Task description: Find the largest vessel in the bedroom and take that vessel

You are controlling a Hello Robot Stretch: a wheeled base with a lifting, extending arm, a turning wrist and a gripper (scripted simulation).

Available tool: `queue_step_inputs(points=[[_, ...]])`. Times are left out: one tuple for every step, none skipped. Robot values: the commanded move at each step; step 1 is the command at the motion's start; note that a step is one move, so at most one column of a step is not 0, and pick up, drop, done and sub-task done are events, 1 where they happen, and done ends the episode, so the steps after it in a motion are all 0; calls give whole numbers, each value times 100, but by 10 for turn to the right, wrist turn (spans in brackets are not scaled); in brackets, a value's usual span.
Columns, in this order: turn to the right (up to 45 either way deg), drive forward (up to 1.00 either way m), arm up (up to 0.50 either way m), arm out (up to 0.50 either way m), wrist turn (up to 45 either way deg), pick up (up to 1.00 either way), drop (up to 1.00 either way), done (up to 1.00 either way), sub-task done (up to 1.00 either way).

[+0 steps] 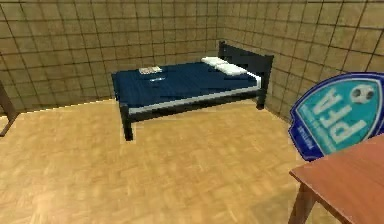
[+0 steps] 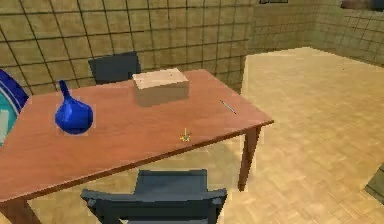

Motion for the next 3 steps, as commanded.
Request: queue_step_inputs(points=[[-270,0,0,0,0,0,0,0,0],[450,0,0,0,0,0,0,0,0],[30,0,0,0,0,0,0,0,0]])
